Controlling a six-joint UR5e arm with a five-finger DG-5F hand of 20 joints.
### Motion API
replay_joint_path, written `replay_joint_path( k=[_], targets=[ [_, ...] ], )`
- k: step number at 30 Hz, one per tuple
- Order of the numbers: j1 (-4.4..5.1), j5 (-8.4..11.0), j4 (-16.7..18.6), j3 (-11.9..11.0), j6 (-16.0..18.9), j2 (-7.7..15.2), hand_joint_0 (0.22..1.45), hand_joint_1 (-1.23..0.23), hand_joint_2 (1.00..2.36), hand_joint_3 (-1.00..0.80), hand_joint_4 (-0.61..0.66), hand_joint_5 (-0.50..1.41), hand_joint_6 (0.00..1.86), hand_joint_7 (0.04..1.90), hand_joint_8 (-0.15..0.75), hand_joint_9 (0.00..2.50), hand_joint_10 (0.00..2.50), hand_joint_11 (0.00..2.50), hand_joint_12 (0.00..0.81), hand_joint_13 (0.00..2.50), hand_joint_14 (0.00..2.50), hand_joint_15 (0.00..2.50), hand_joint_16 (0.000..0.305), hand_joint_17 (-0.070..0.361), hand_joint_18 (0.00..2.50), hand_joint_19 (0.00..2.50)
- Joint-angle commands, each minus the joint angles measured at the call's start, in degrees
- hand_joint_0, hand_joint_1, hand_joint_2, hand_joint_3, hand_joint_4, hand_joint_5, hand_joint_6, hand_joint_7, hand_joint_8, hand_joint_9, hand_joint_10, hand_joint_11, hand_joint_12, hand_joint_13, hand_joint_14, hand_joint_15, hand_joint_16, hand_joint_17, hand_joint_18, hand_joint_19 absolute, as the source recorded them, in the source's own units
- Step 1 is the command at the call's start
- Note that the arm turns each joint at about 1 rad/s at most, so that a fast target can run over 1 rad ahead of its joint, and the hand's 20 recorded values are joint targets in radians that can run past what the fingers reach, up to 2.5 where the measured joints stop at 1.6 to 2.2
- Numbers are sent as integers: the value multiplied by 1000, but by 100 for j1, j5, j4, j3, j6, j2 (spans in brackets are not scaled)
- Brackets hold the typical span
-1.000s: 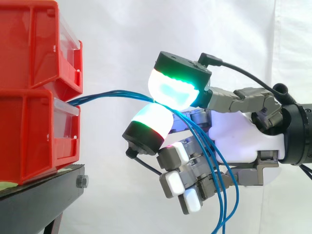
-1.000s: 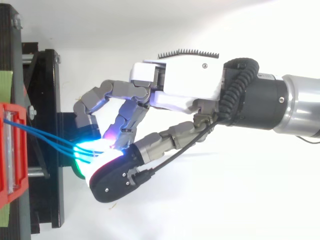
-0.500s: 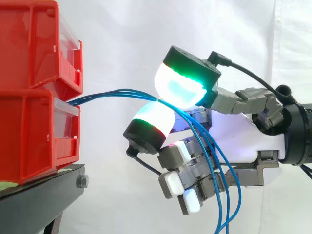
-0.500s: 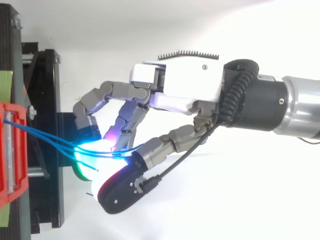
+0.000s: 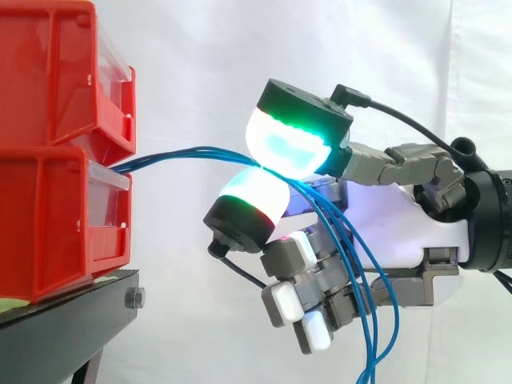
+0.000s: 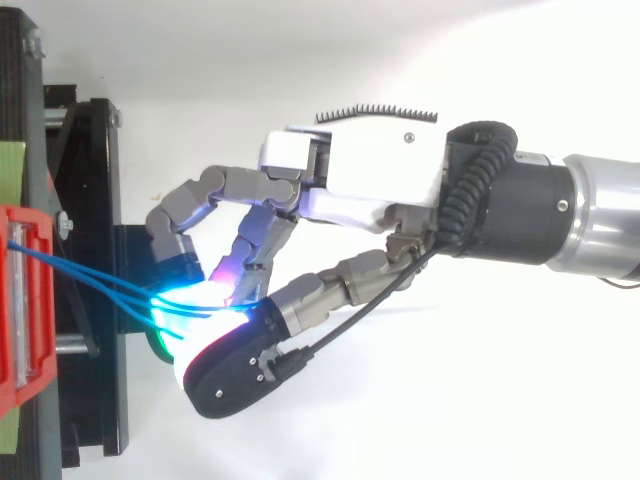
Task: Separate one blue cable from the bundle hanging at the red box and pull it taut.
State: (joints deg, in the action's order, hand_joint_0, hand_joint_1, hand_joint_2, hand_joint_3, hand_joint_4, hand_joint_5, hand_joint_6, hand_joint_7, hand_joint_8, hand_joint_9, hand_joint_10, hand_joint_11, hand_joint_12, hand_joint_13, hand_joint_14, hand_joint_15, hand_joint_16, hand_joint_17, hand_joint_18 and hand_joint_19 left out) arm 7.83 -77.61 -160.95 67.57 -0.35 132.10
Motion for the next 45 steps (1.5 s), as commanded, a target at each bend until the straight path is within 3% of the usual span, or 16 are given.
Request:
replay_joint_path(
  k=[1,12,21,27,31,32,33,41,45],
  targets=[
    [0,0,-7,2,0,0,787,-957,1003,-460,-65,-169,905,1385,339,1018,25,919,369,1021,22,550,46,104,987,480],
    [0,35,-7,2,0,0,729,-961,1000,-500,-14,-159,911,1335,330,1070,26,962,359,1035,21,546,46,104,998,431],
    [0,44,-7,2,0,0,542,-1067,1000,-500,17,-136,904,1312,340,1102,27,984,368,1046,24,576,50,113,984,433],
    [0,44,-7,2,0,0,441,-1003,1000,-500,48,-125,891,1261,373,1145,21,964,399,1083,20,570,57,127,1055,459],
    [0,53,-25,2,0,0,472,-835,1000,-500,112,-122,847,1232,368,1185,25,934,399,1118,21,564,55,123,1079,470],
    [0,44,-25,2,0,0,525,-686,1000,-500,129,-121,831,1190,360,1206,25,943,386,1118,23,567,50,113,1061,508],
    [0,53,-25,2,0,0,556,-651,1000,-500,133,-118,813,1201,353,1201,26,947,379,1122,21,567,48,109,1050,511],
    [8,53,-60,2,0,0,616,-598,1000,-500,118,-120,757,1216,346,1163,26,935,379,1101,21,592,48,109,1002,560],
    [0,44,-60,2,9,0,611,-613,1006,-418,123,-125,752,1242,345,1135,26,923,383,1077,21,594,50,112,988,582]
  ],
)
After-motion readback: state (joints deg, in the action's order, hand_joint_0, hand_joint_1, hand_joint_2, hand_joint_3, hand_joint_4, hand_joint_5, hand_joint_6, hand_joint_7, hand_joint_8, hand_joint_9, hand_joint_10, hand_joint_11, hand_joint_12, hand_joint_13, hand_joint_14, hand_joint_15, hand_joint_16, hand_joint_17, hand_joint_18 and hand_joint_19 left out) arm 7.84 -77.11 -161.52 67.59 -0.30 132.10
